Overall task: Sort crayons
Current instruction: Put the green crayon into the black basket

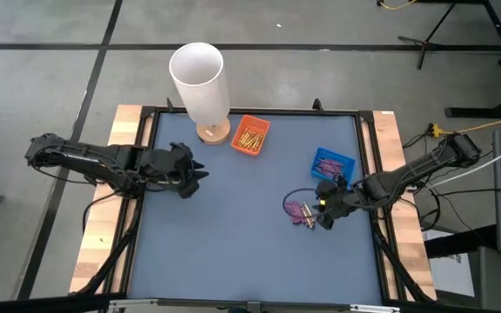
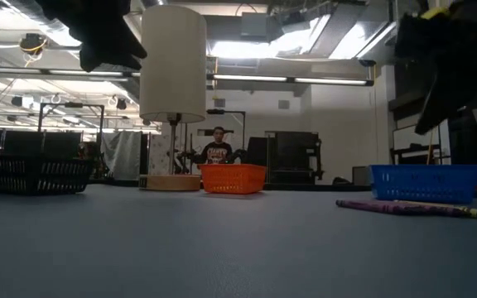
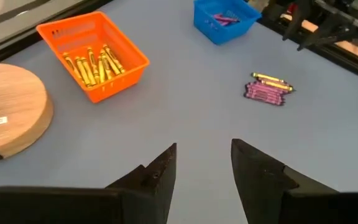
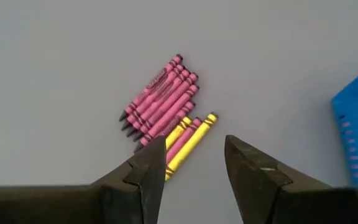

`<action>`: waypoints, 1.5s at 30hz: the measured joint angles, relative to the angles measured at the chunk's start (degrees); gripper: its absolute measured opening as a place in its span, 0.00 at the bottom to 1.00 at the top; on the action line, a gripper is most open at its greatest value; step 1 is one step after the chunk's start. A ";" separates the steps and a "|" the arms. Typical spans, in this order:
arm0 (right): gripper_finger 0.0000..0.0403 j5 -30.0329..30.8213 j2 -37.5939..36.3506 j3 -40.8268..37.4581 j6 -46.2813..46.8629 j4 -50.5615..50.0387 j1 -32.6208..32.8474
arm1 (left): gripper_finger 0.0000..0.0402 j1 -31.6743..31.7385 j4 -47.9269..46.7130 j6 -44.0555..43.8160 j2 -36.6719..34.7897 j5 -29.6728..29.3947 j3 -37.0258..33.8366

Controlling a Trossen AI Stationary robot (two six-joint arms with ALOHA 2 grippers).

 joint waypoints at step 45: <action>0.41 1.16 15.96 -8.79 4.66 18.45 3.67 | 0.34 -0.88 8.55 0.10 21.73 0.54 -0.02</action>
